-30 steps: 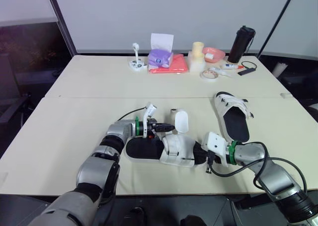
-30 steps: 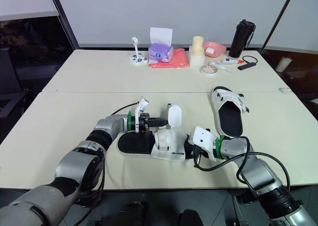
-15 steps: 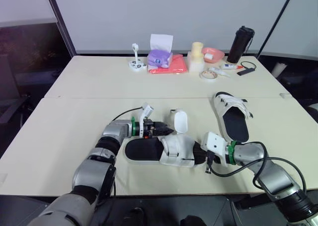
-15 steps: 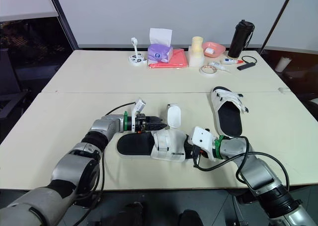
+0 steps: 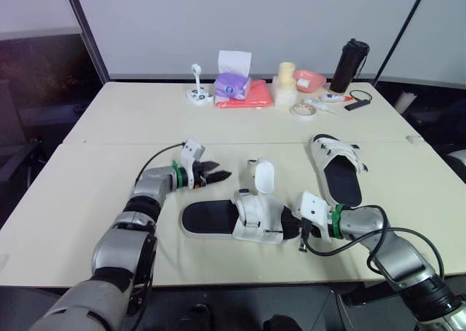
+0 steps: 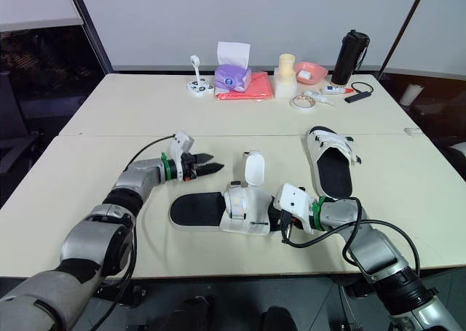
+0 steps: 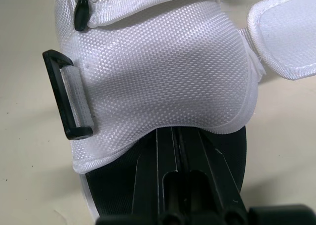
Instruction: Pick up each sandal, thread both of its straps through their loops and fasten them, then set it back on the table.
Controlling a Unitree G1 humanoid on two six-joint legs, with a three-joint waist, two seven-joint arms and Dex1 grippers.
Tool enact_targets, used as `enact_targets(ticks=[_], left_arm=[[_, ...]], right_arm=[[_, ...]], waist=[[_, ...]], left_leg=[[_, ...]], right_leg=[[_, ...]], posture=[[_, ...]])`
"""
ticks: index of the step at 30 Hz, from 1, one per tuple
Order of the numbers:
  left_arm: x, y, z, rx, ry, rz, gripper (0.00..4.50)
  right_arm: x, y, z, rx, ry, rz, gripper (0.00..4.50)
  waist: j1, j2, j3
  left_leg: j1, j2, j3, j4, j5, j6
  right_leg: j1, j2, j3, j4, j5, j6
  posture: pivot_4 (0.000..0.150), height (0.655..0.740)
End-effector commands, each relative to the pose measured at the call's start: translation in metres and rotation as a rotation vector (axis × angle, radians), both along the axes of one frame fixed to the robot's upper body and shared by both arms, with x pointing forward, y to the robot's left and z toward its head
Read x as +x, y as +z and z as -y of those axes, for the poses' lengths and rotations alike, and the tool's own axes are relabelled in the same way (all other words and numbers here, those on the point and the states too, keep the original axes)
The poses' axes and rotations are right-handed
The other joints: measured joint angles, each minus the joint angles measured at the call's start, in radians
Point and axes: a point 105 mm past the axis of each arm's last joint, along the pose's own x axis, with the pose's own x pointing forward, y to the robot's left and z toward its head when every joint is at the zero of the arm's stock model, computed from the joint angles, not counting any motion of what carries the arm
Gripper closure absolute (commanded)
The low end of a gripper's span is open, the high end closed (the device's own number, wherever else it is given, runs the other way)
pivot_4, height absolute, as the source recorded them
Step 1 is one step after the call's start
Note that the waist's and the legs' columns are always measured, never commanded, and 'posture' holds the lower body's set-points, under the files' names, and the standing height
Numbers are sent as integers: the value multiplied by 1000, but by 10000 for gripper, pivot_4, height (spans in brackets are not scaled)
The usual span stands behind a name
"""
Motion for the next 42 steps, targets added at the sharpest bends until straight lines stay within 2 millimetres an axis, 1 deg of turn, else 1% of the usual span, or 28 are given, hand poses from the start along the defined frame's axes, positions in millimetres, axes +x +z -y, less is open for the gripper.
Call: enact_targets(ticks=[1, 4, 8, 14, 18, 23, 26, 30, 34, 42], left_arm=[[-3, 32, 18, -142, -89, -15, 10411], [-11, 39, 33, -232, -167, -105, 10411], [-21, 32, 46, -245, -231, -206, 10411], [-31, 16, 63, -200, -291, -290, 10411], [-37, 17, 81, -217, -340, -338, 10411], [-37, 28, 101, -260, -358, -360, 10411], [-31, 36, 109, -312, -312, -371, 10411], [-19, 53, 111, -400, -234, -369, 10411], [-11, 67, 110, -427, -198, -333, 10411], [-5, 88, 110, -465, -176, -284, 10411]], right_arm=[[-12, -54, 20, -118, -81, -195, 45000], [-12, -53, 20, -118, -82, -194, 45000], [-12, -54, 20, -119, -84, -193, 45000], [-13, -54, 20, -118, -90, -193, 45000], [-14, -54, 21, -119, -94, -192, 45000], [-14, -54, 22, -125, -98, -190, 45000], [-14, -54, 23, -125, -101, -188, 45000], [-15, -55, 22, -125, -101, -188, 45000], [-14, -55, 22, -124, -101, -186, 45000], [-13, -55, 19, -123, -97, -183, 45000]], waist=[[-2, 0, 0], [-7, 0, 0], [-16, 0, 0], [-19, 0, 0], [-19, 0, 0], [-19, 0, 0], [-19, 0, 0], [-19, 0, 0], [-19, 0, 0], [-19, 0, 0]], left_leg=[[0, 0, 0, 0, 0, 0], [0, 0, 0, 0, 0, 0], [0, 0, 0, 0, 0, 0], [0, 0, 0, 0, 0, 0], [0, 0, 0, 1, 0, 0], [0, 0, 0, 1, 0, 0], [0, 0, 0, 1, 0, 0], [0, 0, 0, 1, 0, 0], [0, 0, 0, 1, 0, 0], [0, 0, 0, 1, 0, 0]], right_leg=[[0, 0, 0, 0, 0, 0], [0, 0, 0, 1, 0, 0], [0, 0, 0, 2, 0, 0], [0, 0, 0, 2, 0, 0], [0, 0, 0, 2, 0, 0], [0, 0, 0, 2, -1, 1], [1, 0, 0, 2, -1, 1], [1, 0, 0, 2, -1, 3], [1, 0, 0, 2, -1, 3], [1, 0, 0, 2, -1, 2]], posture=[[1500, 7400], [1500, 7400], [1500, 7400], [1500, 7400], [1500, 7400], [1500, 7400], [1500, 7400], [1500, 7400], [1500, 7400], [1500, 7400]])
